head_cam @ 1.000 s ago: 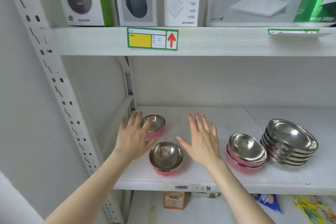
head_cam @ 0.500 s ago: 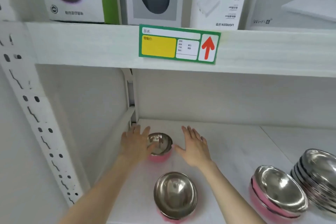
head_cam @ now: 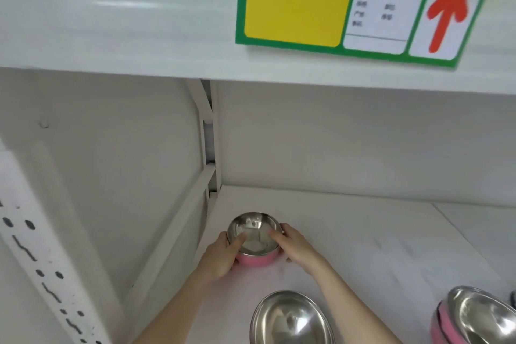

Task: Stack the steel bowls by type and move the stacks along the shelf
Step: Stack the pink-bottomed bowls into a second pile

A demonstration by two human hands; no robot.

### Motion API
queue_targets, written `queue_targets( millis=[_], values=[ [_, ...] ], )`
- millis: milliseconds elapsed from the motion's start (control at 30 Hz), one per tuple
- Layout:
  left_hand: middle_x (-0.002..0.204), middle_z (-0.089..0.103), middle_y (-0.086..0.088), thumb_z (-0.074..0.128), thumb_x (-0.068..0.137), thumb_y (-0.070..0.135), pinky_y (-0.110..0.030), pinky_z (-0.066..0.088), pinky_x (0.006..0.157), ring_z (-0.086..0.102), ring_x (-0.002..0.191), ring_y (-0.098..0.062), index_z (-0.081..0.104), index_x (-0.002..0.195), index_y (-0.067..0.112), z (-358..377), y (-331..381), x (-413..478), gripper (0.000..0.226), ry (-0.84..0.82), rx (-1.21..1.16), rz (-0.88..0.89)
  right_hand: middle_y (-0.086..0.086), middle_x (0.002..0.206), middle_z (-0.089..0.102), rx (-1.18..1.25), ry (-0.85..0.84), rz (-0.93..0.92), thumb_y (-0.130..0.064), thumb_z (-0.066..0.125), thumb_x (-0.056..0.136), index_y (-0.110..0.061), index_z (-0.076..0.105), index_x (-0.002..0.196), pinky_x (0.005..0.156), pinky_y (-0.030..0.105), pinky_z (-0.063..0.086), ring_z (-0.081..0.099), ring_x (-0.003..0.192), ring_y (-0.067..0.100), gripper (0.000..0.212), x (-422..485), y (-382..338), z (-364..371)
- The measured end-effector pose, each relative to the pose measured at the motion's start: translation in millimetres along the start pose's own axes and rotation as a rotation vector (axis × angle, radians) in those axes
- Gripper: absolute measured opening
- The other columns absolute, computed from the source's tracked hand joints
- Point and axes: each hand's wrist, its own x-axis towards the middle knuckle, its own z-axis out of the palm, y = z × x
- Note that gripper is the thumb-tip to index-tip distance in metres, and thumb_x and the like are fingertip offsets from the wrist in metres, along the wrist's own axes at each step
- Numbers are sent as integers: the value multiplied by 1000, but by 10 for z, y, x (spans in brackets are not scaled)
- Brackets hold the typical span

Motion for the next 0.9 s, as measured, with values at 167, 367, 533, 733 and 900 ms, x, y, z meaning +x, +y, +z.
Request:
queue_targets(
  millis=[167,367,533,733,900],
  values=[
    [92,73,-12,50,80,69,-38,56,70,70,76,-25,59,114,15,34,17,34,64,-62,-145,34,-3,100,66,127,-41,-21,-50,50,93,-25,55,109,58,28,51,62,72,14,31,34,26,55],
    [93,70,-4,46,90,62,-17,41,46,63,62,-11,52,113,24,18,152,-39,45,-34,-118,14,0,95,69,179,-17,-33,-47,53,92,-23,57,109,57,27,49,62,65,12,30,-21,-9,-35],
    [86,72,-6,45,91,60,-13,41,44,60,50,-2,51,114,22,-38,386,-203,45,-44,-119,79,-2,93,72,174,23,-77,-48,51,93,-24,57,109,55,26,48,66,60,9,30,-221,-170,-209],
    [83,71,-6,44,94,56,-9,37,40,59,48,-2,51,116,18,-77,725,-510,45,-54,-80,152,-3,96,71,170,95,-89,-46,49,94,-24,56,112,54,26,45,67,59,9,30,-658,-367,-414],
    [81,69,-5,45,94,54,-8,36,39,56,44,4,51,115,15,13,1027,-839,45,-80,-69,230,-3,96,71,206,187,-108,-55,50,91,-26,58,110,56,28,43,68,61,10,36,-1111,-389,-635]
  ],
)
